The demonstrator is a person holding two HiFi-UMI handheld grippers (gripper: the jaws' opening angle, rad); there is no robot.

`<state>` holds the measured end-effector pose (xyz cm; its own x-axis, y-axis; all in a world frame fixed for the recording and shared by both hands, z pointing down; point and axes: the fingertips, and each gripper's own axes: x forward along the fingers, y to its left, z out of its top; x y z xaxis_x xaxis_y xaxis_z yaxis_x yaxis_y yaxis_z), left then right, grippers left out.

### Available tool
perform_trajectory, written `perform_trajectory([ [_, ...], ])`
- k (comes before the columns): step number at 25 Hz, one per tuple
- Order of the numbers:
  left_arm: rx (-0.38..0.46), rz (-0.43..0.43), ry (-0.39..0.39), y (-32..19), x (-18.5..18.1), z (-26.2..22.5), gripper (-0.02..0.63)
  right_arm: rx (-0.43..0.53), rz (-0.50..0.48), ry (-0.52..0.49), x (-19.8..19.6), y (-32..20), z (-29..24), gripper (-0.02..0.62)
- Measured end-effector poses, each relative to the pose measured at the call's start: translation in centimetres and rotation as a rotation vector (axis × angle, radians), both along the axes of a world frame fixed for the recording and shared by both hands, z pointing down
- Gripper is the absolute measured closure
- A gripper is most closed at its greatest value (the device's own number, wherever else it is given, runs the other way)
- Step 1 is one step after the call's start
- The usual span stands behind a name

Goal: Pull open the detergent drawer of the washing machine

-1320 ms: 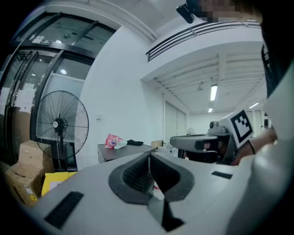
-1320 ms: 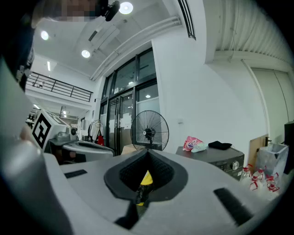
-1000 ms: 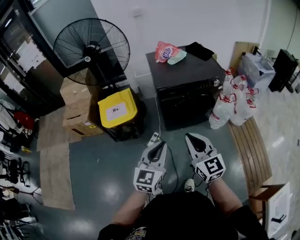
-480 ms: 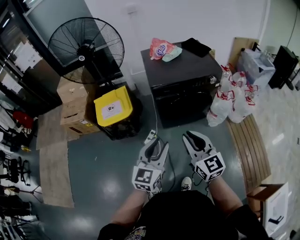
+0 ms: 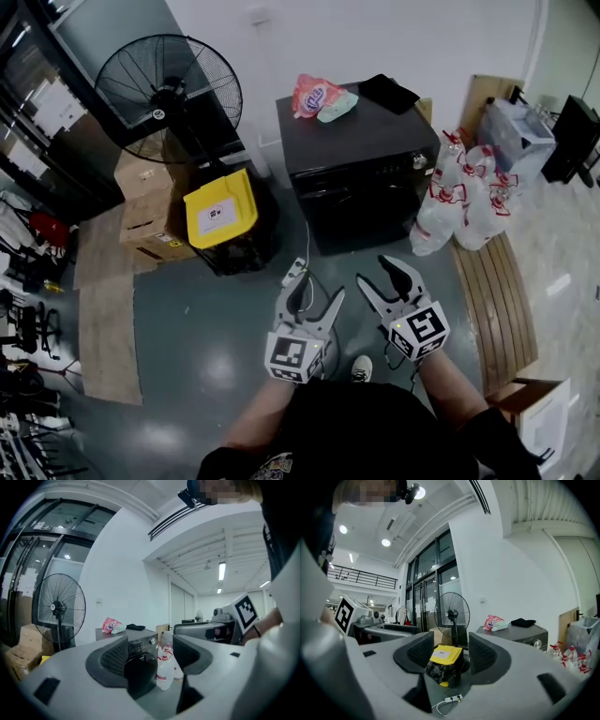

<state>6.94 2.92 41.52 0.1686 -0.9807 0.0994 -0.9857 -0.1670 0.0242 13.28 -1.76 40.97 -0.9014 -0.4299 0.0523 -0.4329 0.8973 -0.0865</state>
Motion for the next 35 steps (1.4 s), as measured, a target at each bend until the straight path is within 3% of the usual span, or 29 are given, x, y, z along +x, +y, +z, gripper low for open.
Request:
perform_trajectory([
  [6,0.003,-0.015,-0.003,-0.9,1.4,0.1,0.330,-0.032,-0.009,-0.015,1.2,-1.6,0.8,0.348],
  [18,0.001,-0.005,0.004,-3.9,-0.6,0.3,0.327,-0.117,0.029,-0.043,-0.2,-5.6,2.4,0.339],
  [25,0.004,0.044,0.029,-6.1,-4.7,0.8,0.327,-0.153,0.088,-0.037,-3.8,-8.0,3.6,0.333],
  [35,0.003,0.154,0.059,-9.9,-13.0,1.0,0.327,-0.193,0.190,-0.053,-12.2,-11.4,3.9,0.315],
])
